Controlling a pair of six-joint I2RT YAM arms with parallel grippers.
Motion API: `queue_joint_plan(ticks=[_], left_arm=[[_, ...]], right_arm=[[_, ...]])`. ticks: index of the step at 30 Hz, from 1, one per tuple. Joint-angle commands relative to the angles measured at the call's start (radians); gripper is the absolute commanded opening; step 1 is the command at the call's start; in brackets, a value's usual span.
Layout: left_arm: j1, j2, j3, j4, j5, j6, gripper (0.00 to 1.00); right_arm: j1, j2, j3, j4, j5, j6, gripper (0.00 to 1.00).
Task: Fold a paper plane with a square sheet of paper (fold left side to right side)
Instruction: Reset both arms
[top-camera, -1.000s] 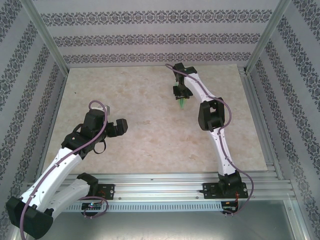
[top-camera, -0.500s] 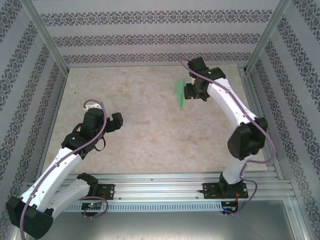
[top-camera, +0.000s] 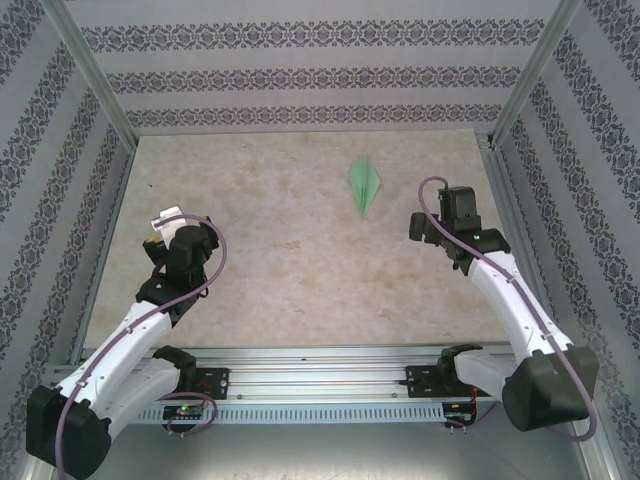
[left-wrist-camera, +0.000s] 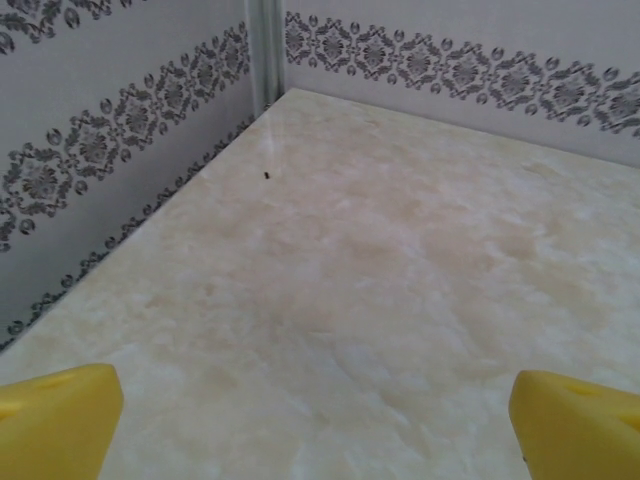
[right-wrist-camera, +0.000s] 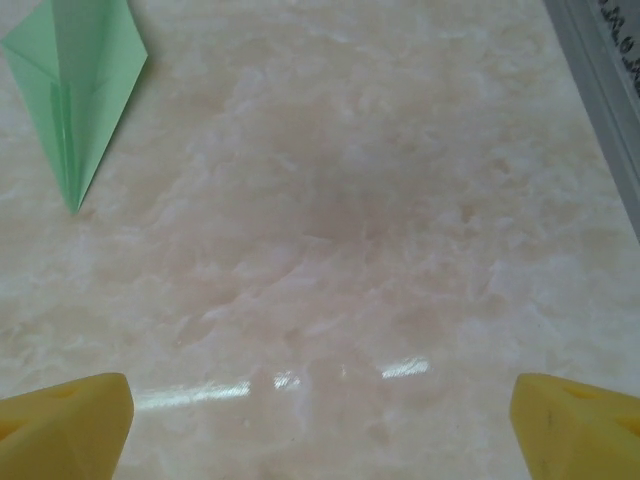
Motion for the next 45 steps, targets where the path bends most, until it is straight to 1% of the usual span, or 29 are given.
queue_joint_plan(ticks=[1, 4, 6, 8, 10, 13, 15, 17, 19, 20, 22, 23, 25, 27, 28, 29, 30, 32, 33, 34, 41, 45], left_arm=[[0.038, 0.023, -0.036, 0.173, -0.060, 0.117, 1.00], [0.061, 0.067, -0.077, 0.243, -0.040, 0.170, 1.00], [0.074, 0.103, -0.109, 0.316, -0.017, 0.215, 1.00], [0.089, 0.146, -0.133, 0.385, 0.016, 0.249, 1.00], [0.106, 0.193, -0.153, 0.457, 0.069, 0.286, 1.00], [0.130, 0.255, -0.180, 0.573, 0.128, 0.315, 1.00], [0.154, 0.295, -0.200, 0.655, 0.189, 0.323, 1.00], [0.172, 0.351, -0.218, 0.757, 0.223, 0.323, 1.00], [0.182, 0.390, -0.212, 0.807, 0.262, 0.342, 1.00], [0.185, 0.417, -0.219, 0.870, 0.277, 0.355, 1.00], [0.195, 0.463, -0.214, 0.933, 0.322, 0.380, 1.00], [0.198, 0.488, -0.208, 0.959, 0.343, 0.390, 1.00], [0.212, 0.553, -0.208, 1.028, 0.390, 0.381, 1.00], [0.214, 0.632, -0.212, 1.120, 0.424, 0.390, 1.00], [0.214, 0.642, -0.191, 1.071, 0.474, 0.401, 1.00], [0.214, 0.671, -0.177, 1.076, 0.494, 0.416, 1.00], [0.214, 0.704, -0.168, 1.097, 0.497, 0.420, 1.00], [0.249, 0.688, -0.144, 1.021, 0.526, 0.383, 1.00], [0.258, 0.697, -0.154, 1.060, 0.536, 0.380, 1.00], [0.259, 0.692, -0.150, 1.035, 0.536, 0.378, 1.00], [0.259, 0.693, -0.149, 1.038, 0.537, 0.380, 1.00], [0.259, 0.694, -0.140, 1.024, 0.569, 0.391, 1.00]], right_arm=[[-0.046, -0.018, -0.103, 0.277, 0.008, -0.034, 0.98], [-0.094, 0.013, -0.204, 0.442, 0.025, -0.066, 0.98], [-0.111, 0.054, -0.285, 0.603, 0.049, -0.089, 0.98], [-0.118, 0.098, -0.354, 0.764, 0.079, -0.118, 0.98], [-0.122, 0.145, -0.400, 0.902, 0.073, -0.147, 0.98], [-0.126, 0.194, -0.404, 1.010, 0.019, -0.163, 0.98], [-0.130, 0.235, -0.405, 1.098, -0.019, -0.161, 0.98], [-0.130, 0.269, -0.385, 1.132, -0.051, -0.168, 0.98], [-0.132, 0.300, -0.397, 1.232, -0.083, -0.176, 0.98], [-0.132, 0.315, -0.404, 1.270, -0.096, -0.197, 0.98], [-0.133, 0.369, -0.428, 1.372, -0.068, -0.187, 0.98], [-0.140, 0.394, -0.446, 1.442, -0.076, -0.178, 0.98], [-0.154, 0.385, -0.463, 1.439, -0.086, -0.165, 0.98], [-0.155, 0.440, -0.502, 1.591, -0.104, -0.167, 0.98], [-0.156, 0.435, -0.504, 1.581, -0.094, -0.165, 0.98], [-0.159, 0.420, -0.490, 1.527, -0.079, -0.154, 0.98], [-0.160, 0.418, -0.489, 1.522, -0.081, -0.157, 0.98], [-0.160, 0.440, -0.502, 1.584, -0.079, -0.156, 0.98], [-0.160, 0.434, -0.499, 1.567, -0.078, -0.154, 0.98], [-0.160, 0.429, -0.498, 1.554, -0.078, -0.153, 0.98], [-0.153, 0.431, -0.504, 1.574, -0.082, -0.167, 0.98], [-0.143, 0.432, -0.507, 1.583, -0.085, -0.180, 0.98]])
